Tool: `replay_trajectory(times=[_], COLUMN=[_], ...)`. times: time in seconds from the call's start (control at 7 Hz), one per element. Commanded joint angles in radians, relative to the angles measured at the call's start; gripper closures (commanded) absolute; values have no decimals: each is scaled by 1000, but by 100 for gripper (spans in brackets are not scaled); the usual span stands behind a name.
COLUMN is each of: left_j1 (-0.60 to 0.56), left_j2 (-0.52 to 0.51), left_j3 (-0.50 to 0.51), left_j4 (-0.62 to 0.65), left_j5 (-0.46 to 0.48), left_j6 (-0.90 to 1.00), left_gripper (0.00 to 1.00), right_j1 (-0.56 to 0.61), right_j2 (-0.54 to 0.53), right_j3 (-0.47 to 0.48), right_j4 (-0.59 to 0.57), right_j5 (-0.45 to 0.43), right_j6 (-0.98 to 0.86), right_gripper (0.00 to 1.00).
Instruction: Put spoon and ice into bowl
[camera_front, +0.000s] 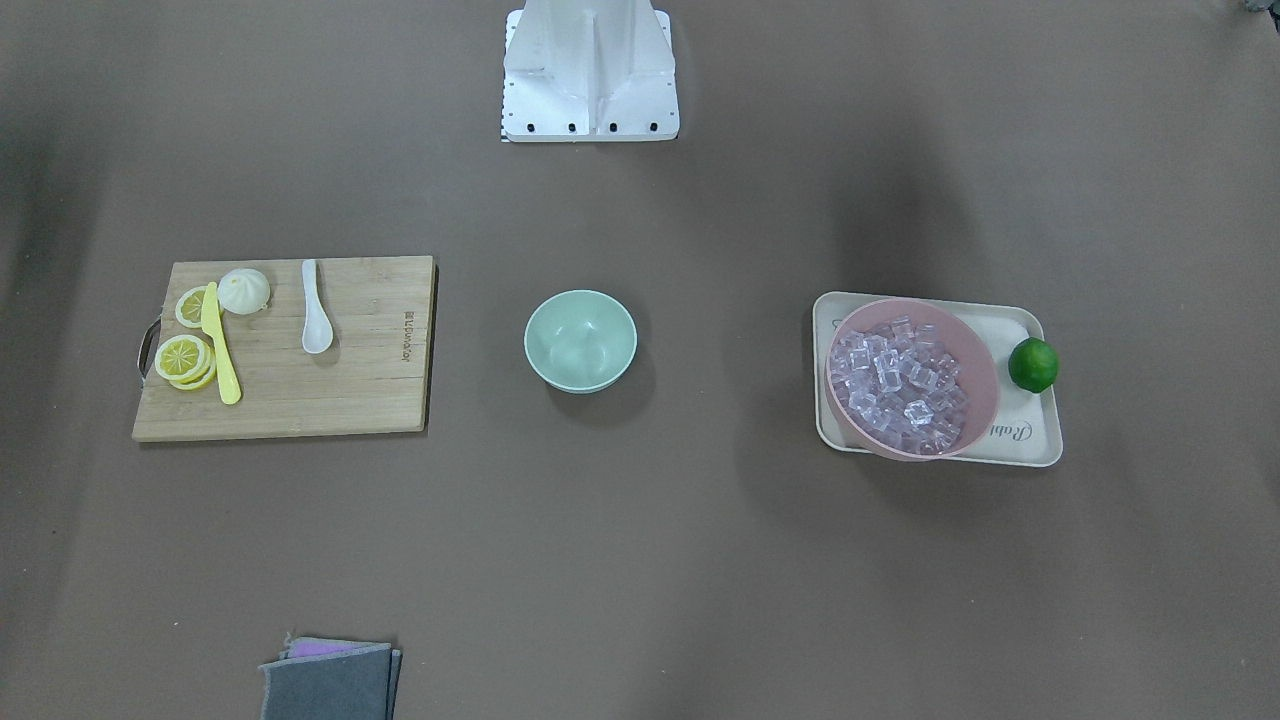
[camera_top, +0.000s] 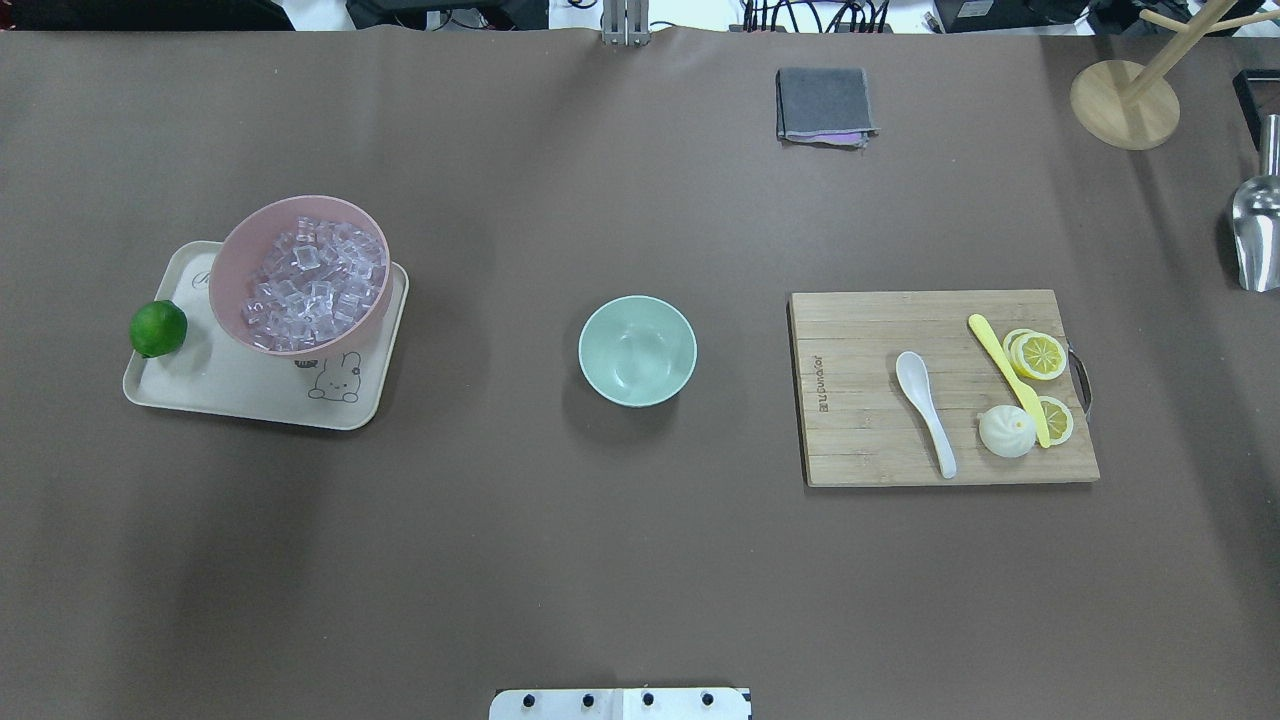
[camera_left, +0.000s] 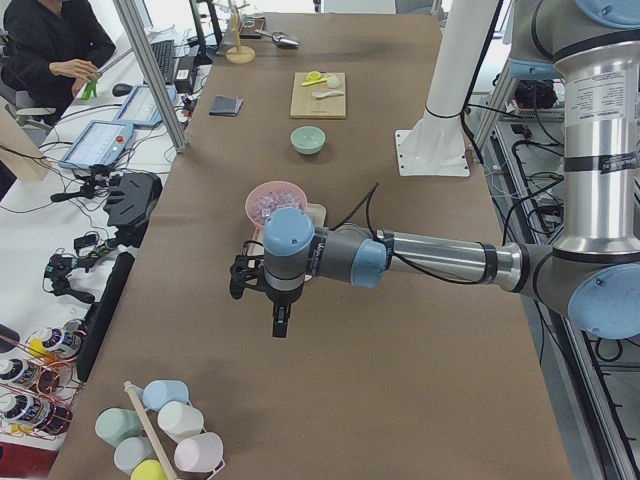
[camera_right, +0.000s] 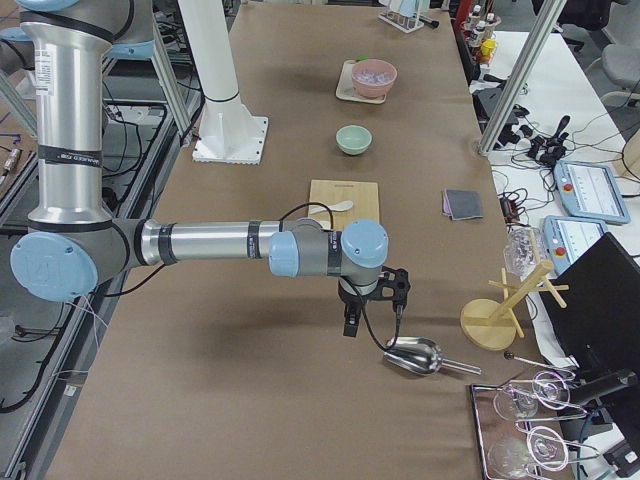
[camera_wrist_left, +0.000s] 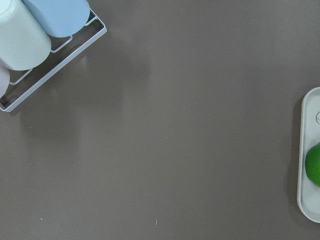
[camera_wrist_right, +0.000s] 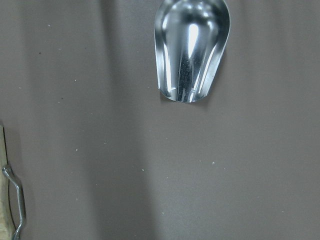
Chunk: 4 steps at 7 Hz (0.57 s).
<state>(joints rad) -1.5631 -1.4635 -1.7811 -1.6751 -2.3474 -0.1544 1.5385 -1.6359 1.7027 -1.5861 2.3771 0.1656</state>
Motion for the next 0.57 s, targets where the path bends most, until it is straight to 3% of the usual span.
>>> replay_trajectory(times=[0.0,0.43], left_j1=[0,0], left_j2=[0,2], left_j3=[-1,2], left_j4=[0,0], left_j5=[-1,-1], left_j6=[-1,-1], left_gripper=[2,2], right_j1=[-1,-9], right_j2=[1,-2], right_j3=[0,0], right_j4=[0,2], right_j5=[23,27], right_j6=[2,2], right_gripper=[0,0])
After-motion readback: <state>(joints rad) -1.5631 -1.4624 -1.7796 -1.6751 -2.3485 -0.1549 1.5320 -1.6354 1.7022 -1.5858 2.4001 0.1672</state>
